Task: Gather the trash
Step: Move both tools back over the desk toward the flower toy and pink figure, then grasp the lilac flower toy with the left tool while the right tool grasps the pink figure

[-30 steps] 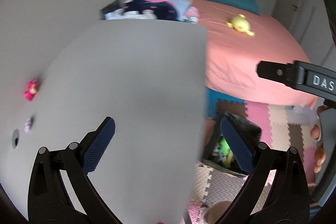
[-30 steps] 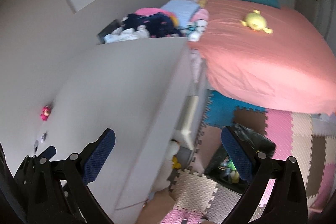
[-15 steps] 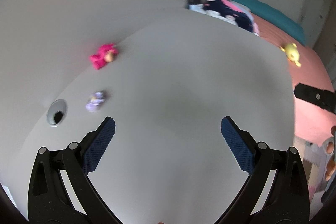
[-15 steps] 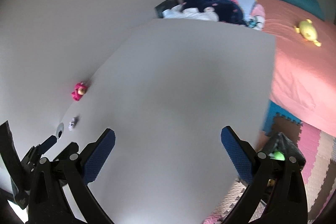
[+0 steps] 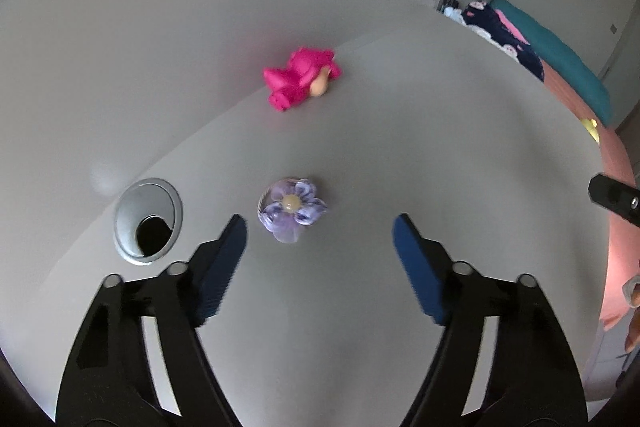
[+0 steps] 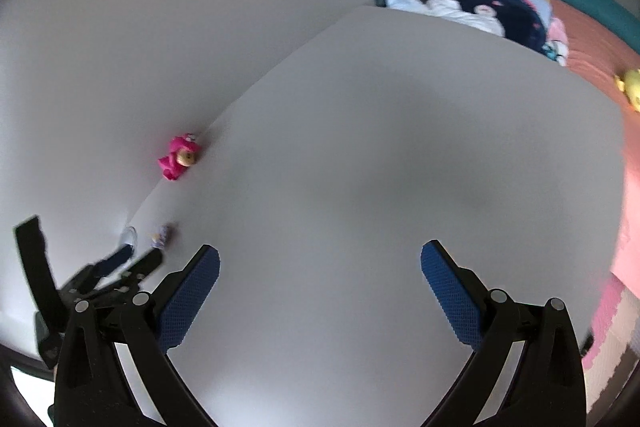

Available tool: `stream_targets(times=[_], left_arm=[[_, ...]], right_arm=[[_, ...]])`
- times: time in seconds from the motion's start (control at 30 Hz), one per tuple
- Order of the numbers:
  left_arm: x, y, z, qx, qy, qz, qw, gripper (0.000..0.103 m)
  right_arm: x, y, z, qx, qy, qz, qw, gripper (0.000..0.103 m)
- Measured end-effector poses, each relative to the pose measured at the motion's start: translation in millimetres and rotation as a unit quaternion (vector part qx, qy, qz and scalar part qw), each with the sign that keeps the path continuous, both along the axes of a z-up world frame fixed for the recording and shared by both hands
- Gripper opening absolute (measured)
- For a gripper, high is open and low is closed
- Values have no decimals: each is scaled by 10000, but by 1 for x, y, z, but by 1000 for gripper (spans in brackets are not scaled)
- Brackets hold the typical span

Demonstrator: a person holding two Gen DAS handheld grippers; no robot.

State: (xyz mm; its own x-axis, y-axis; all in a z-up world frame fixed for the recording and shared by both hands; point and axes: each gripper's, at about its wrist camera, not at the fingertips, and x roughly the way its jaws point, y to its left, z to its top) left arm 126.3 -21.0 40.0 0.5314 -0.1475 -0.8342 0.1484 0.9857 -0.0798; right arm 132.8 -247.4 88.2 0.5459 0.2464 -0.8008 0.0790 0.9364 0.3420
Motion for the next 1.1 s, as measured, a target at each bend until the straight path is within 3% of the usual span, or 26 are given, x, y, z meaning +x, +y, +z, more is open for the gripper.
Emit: stream_targets(times=[0.13,0.37,0.5,0.57,0.73,1.1], left_arm=[[13,8,-12,44,122,-85,9999,51],[23,15,-20,214,-30,-398,9990,40],[22,25,-20,149,-163,-516,9984,19],[22,35,-20,-35,-172,-534,9984,18],[19,57,-20,-88,-268,-516,9983,17],[21,68,-20,66,-297,-568,9979,17]], right_arm=[[30,20,-4,140,74,199,9997,100],[75,71,-12,415,185,671,9967,100],[96,99,-14,449,197,852,9952,100],[110,113,-18,452,253,877,9948,97],[134,142,-34,808,436,829,9923,91],[157,174,-46,501,383,607,9962,76]])
